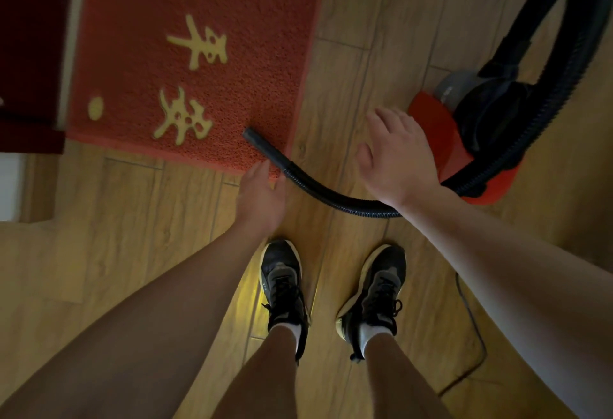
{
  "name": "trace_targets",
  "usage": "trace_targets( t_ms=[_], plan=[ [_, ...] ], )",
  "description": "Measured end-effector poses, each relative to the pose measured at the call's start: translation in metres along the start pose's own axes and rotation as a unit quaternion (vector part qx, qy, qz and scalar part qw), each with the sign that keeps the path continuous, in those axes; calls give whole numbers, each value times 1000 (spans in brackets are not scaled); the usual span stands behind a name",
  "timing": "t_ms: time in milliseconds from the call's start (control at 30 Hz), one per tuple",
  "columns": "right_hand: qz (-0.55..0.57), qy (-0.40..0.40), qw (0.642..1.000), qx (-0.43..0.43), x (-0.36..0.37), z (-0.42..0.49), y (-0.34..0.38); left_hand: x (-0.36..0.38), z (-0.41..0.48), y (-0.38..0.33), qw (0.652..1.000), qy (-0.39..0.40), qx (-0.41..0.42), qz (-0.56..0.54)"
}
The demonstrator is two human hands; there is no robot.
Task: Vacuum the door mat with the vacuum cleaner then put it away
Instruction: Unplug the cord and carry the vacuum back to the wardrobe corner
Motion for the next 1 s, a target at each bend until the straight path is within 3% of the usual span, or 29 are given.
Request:
trace_targets(
  t_ms=[233, 500, 1000],
  plan=[
    [-9, -3, 1000, -3, -46, -6, 12, -47, -11, -31, 984, -5, 118, 135],
    [-29, -12, 1000, -5, -108, -11, 23, -114, -31, -86, 965, -30, 168, 199],
    [-49, -38, 998, -21, -252, -28, 41, -221, -99, -197, 948, -81, 225, 208]
  ],
)
Point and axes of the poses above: each hand's wrist, its own z-axis towards the middle knuckle, its own x-axis out of the palm, y = z × x, the point moved 7 cm from there along z, towards the middle knuckle, and after that the axes turned 10 degrees about -y, right-handed, at the moved point
